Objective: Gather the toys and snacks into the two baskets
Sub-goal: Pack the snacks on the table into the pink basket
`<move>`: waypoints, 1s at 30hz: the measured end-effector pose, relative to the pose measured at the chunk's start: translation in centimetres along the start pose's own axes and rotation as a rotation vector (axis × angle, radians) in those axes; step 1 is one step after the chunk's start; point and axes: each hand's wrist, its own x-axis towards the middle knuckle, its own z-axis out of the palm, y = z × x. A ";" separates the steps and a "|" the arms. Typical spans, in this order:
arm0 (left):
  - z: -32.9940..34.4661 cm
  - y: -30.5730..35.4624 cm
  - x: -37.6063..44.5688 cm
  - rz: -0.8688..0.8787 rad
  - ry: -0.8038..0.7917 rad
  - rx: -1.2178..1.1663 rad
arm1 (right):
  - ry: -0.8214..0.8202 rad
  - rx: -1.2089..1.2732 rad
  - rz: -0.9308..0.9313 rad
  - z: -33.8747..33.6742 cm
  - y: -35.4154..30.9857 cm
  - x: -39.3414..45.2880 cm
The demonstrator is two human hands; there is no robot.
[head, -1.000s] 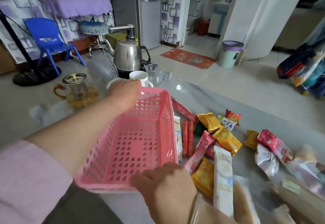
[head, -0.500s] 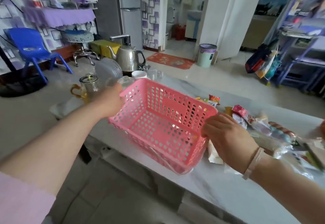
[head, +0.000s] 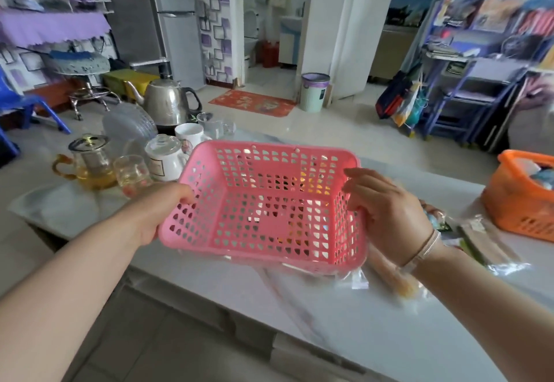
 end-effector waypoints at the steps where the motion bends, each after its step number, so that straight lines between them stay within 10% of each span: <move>1: 0.5 0.1 -0.1 -0.009 -0.014 -0.021 | 0.016 -0.014 -0.012 -0.2 0.5 -0.1; 6: 3.1 0.0 -0.4 -0.076 -0.054 -0.089 | 0.038 -0.110 0.036 -1.3 3.6 -1.2; 11: 5.8 0.0 -0.9 -0.074 -0.034 -0.099 | 0.051 -0.128 0.585 -1.5 7.3 -3.6; 15: 7.0 0.3 -0.6 -0.101 -0.063 -0.088 | -0.380 -0.240 0.867 0.3 10.0 -6.9; 23: 8.0 0.9 0.1 -0.102 -0.109 -0.076 | -0.961 -0.271 0.946 4.4 11.7 -8.3; 30: 8.1 0.8 -0.1 -0.106 -0.127 -0.041 | -0.822 -0.365 0.988 5.5 12.9 -9.2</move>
